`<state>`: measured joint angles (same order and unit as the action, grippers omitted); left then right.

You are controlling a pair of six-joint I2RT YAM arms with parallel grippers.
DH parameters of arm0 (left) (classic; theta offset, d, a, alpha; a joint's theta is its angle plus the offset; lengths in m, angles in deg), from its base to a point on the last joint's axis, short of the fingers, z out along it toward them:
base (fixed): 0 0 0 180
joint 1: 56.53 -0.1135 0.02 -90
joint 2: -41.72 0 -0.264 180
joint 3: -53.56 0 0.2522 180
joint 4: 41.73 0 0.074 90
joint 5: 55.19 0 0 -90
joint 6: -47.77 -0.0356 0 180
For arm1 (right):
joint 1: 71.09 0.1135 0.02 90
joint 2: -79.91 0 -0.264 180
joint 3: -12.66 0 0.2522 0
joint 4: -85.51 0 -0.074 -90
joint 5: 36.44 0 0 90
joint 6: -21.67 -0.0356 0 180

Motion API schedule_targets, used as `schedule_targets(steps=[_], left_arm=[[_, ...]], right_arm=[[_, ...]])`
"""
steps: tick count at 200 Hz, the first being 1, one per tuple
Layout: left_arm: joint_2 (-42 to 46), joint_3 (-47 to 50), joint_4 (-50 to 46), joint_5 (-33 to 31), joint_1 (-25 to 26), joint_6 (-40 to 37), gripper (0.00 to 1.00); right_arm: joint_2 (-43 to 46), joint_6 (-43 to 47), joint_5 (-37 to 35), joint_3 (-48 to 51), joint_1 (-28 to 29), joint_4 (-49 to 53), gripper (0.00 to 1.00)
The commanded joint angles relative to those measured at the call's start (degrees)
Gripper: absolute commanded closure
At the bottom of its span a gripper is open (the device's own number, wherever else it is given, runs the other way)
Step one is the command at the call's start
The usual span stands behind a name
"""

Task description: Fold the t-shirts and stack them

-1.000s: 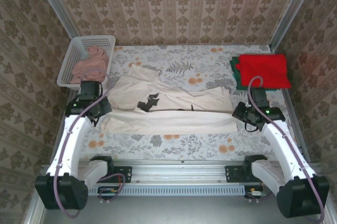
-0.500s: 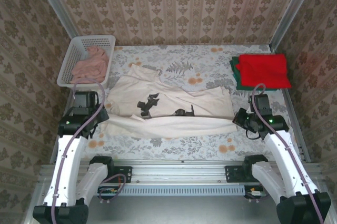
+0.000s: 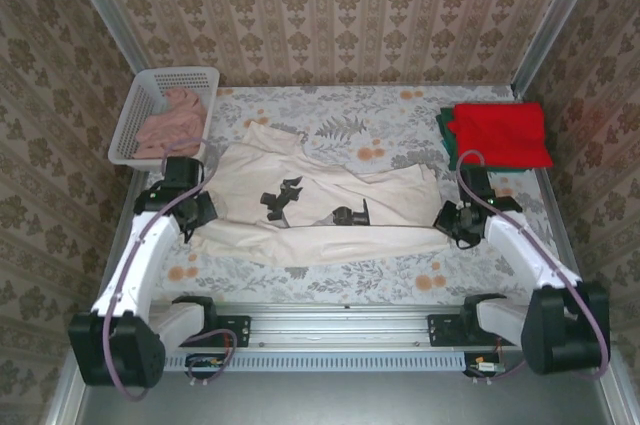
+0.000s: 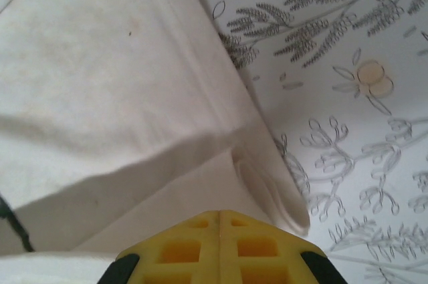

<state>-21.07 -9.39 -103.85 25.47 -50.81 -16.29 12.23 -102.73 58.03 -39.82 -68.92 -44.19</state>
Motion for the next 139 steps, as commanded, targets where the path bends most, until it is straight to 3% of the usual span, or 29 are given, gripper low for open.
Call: schedule_targets(steps=[1,25,49,83,107,139], left_arm=[[-4.85,-2.29,3.78,-1.61,0.34,-0.33,1.00],[-8.98,-3.89,3.60,-3.09,0.26,-0.95,1.00],[-7.42,-4.10,2.49,-3.20,0.22,-1.23,1.00],[0.12,-2.99,-0.05,-1.55,0.27,-0.56,1.00],[10.07,-1.58,-1.58,-0.50,0.18,1.11,1.00],[19.14,-0.42,-5.74,-1.67,0.26,2.54,1.00]], right_arm=[[-5.97,1.89,-1.52,-4.38,-0.41,-4.25,0.97],[-10.82,2.74,-0.46,-6.82,-0.49,-4.13,1.00],[-8.69,2.50,0.32,-6.09,-0.38,-2.58,1.00],[6.30,-0.23,2.14,-2.68,0.93,2.75,1.00],[17.54,-2.28,0.03,-2.25,1.93,10.02,1.00],[25.12,-3.65,-0.11,-2.22,2.46,16.09,1.00]])
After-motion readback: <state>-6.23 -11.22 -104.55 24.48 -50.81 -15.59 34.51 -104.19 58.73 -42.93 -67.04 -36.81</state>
